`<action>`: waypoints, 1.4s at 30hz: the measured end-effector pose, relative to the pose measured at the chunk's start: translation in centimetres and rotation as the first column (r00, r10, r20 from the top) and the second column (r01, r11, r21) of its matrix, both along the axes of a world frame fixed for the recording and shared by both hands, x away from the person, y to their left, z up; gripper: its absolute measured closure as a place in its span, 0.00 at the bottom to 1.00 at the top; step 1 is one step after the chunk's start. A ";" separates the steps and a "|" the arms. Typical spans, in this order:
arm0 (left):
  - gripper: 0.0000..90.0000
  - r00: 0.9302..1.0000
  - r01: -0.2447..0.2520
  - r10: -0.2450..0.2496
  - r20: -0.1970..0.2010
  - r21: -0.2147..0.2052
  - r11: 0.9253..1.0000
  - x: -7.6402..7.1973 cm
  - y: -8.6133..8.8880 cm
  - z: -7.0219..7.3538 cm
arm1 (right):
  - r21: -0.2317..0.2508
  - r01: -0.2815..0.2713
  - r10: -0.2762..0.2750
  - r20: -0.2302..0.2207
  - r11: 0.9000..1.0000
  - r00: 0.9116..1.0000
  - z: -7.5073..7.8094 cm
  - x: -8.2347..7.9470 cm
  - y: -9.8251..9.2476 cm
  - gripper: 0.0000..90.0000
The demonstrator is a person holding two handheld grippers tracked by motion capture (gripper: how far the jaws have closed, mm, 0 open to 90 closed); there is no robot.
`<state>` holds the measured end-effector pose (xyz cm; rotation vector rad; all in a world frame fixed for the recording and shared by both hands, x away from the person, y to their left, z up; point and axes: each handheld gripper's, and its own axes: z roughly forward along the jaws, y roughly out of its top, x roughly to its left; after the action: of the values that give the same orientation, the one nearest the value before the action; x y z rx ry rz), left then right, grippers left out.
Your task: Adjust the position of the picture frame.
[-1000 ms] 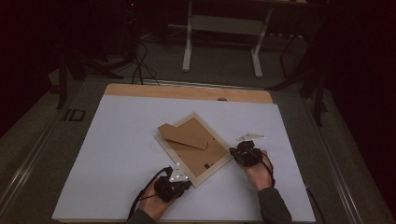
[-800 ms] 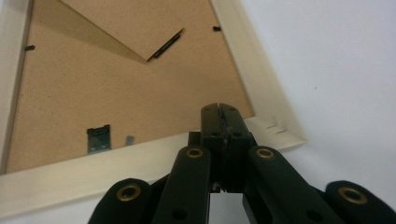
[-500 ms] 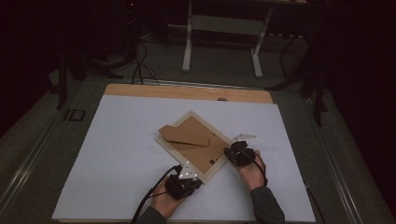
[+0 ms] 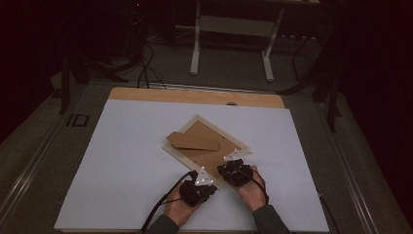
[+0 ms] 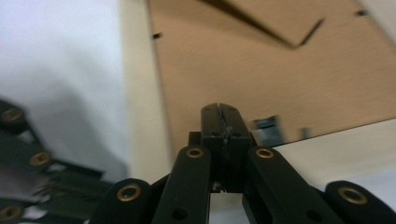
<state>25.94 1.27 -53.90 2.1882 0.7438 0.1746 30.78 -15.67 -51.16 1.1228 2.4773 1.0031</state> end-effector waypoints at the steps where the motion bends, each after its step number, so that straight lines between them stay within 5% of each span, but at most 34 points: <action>1: 1.00 1.000 0.000 0.000 0.000 0.000 1.000 0.0 0.0 0.0 | 0.000 0.000 0.000 0.000 1.000 1.000 0.0 0.0 0.0 1.00; 12: 1.00 1.000 -0.002 0.002 0.010 -0.004 1.000 0.4 0.2 0.0 | -0.026 -0.039 0.038 -0.020 0.999 0.999 0.2 -1.3 0.4 1.00; 18: 1.00 0.996 -0.075 0.075 0.039 -0.011 0.997 1.2 3.3 1.2 | -0.098 -0.052 0.053 -0.002 0.994 0.999 0.3 -1.3 0.5 1.00; 25: 1.00 0.973 -0.225 0.227 0.045 -0.050 0.973 2.7 8.4 2.0 | -0.096 -0.041 0.040 -0.015 0.995 0.999 0.3 -1.1 -0.6 1.00; 33: 1.00 0.939 -0.336 0.339 0.047 -0.065 0.940 4.2 13.2 2.1 | -0.105 -0.017 0.016 -0.012 0.994 1.000 0.4 -1.0 -2.3 1.00; 35: 1.00 0.936 -0.346 0.350 0.043 -0.070 0.935 4.4 13.5 2.1 | -0.106 -0.013 0.012 -0.011 0.994 1.000 0.4 -0.9 -2.6 1.00; 36: 1.00 0.926 -0.372 0.375 0.032 -0.080 0.925 5.1 14.3 2.1 | -0.105 -0.010 0.009 -0.012 0.994 1.000 0.4 -0.9 -2.7 1.00; 38: 1.00 0.922 -0.383 0.385 0.021 -0.084 0.920 5.8 14.7 2.1 | -0.103 0.002 -0.004 -0.016 0.995 1.000 0.4 -0.9 -3.3 1.00; 42: 1.00 0.928 -0.372 0.373 0.000 -0.048 0.927 7.0 14.5 1.3 | -0.081 0.026 -0.028 -0.021 0.996 0.999 0.5 -0.9 -4.0 1.00</action>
<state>32.93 15.76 -52.59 1.9805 1.1442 0.3555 29.93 -19.65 -50.64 1.1450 2.4888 0.8791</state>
